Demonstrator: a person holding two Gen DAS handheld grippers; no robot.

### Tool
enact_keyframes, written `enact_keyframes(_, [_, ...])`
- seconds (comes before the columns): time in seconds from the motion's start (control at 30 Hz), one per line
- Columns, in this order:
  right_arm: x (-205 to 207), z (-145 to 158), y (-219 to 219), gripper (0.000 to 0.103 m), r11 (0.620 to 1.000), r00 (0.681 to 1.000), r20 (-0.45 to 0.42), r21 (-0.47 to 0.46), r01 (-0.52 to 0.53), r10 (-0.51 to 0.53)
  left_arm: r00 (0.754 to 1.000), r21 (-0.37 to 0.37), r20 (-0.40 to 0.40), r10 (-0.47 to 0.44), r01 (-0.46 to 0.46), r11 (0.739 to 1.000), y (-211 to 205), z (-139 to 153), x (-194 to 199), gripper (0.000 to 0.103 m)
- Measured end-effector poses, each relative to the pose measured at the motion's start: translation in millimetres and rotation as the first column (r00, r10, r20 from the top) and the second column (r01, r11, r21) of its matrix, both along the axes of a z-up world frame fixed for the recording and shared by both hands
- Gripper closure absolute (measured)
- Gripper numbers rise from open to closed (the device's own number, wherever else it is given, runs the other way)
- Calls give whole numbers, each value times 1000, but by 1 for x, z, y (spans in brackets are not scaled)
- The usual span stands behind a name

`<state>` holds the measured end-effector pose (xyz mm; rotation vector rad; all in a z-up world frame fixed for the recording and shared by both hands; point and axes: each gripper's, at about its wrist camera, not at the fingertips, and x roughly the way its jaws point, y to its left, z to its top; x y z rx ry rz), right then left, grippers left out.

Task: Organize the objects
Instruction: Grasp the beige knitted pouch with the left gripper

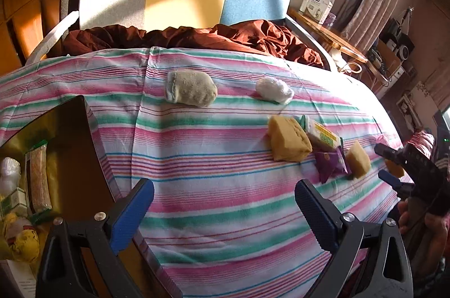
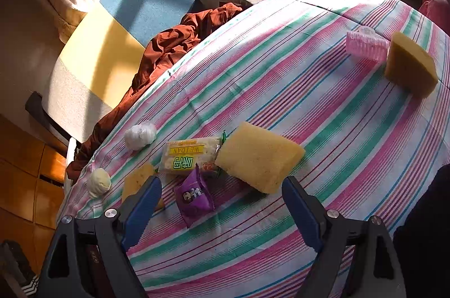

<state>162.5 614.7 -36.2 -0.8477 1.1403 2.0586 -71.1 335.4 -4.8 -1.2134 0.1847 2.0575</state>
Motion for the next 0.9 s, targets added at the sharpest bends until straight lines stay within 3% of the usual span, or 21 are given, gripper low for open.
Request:
enact_keyframes(0.13, [-5,0,-3,14,999,999,-11,-9,-36,36,999,-53,-4,53,-53,997,22,-6,-39,0])
enact_keyframes(0.43, [-14,-3,-8,14,994,995,-15,-31,-104,104,995,-202,-67,68,-80,976,90,-42,-104,0])
enact_keyframes(0.6, [-19,-9,-8,14,991,992,-2,-55,-122,122,995,-206,-56,85,-95,974,111,-60,-132,0])
enact_keyframes(0.7, [-20,-10,-9,14,991,992,13,-51,-127,127,996,-244,-54,67,-79,967,123,-73,-137,0])
enact_keyframes(0.73, [-21,-10,-9,14,991,992,17,-50,-125,126,997,-246,-48,68,-78,966,123,-77,-138,4])
enact_keyframes(0.77, [-21,-10,-8,14,991,992,19,-50,-124,125,997,-248,-33,68,-74,966,122,-82,-139,22])
enact_keyframes(0.9, [-20,-12,-6,14,992,993,23,-52,-112,113,998,-224,-39,52,-60,973,116,-81,-129,29])
